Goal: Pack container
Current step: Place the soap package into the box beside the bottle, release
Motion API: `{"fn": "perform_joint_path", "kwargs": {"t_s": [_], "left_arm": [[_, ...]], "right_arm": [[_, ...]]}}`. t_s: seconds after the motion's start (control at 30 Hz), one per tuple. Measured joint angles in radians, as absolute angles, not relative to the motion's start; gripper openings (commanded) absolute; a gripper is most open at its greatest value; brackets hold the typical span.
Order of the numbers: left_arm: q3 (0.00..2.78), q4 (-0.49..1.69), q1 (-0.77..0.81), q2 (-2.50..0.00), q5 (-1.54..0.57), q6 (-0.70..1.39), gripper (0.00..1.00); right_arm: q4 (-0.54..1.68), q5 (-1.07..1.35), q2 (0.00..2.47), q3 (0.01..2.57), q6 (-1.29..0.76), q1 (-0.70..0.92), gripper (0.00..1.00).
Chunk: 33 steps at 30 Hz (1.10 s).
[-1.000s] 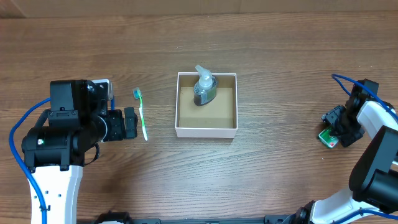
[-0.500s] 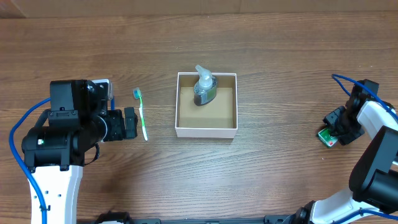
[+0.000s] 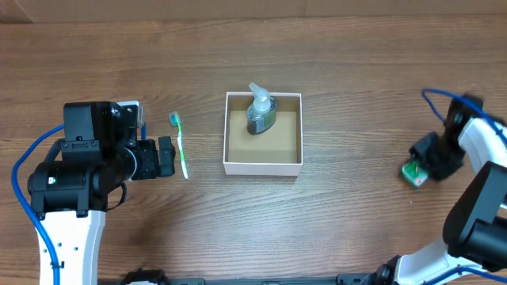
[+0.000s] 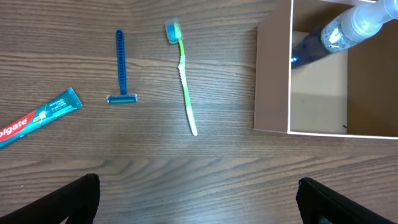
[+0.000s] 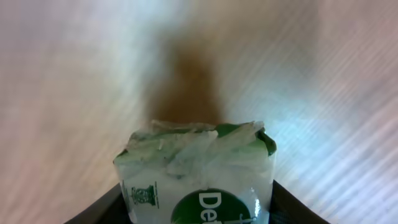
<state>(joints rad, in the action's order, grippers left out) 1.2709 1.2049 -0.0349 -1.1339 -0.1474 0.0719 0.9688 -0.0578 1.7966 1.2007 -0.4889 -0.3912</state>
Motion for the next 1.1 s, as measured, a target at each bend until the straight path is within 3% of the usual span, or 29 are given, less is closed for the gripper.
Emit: {"fn": "perform_joint_path", "kwargs": {"t_s": [0.27,0.57,0.93,1.0,1.1], "left_arm": [[1.271,1.205,-0.035,-1.134,-0.147,0.072,1.00],[1.271,1.205,-0.035,-1.135,-0.147,0.072,1.00],[1.271,1.205,-0.035,-1.135,-0.147,0.072,1.00],[1.271,1.205,-0.035,-1.135,-0.147,0.072,1.00],[1.271,1.205,-0.035,-1.135,-0.147,0.072,1.00]], "right_arm": [[1.033,0.004,1.587,1.437,-0.364,-0.079,0.12],[0.970,0.036,1.529,1.453,-0.368,0.379,0.15],[0.828,0.022,1.726,1.453,-0.413,0.485,0.22],[0.797,0.020,1.772,1.453,-0.414,0.484,0.27],[0.765,0.019,1.840,1.453,-0.414,0.484,0.48]]}}
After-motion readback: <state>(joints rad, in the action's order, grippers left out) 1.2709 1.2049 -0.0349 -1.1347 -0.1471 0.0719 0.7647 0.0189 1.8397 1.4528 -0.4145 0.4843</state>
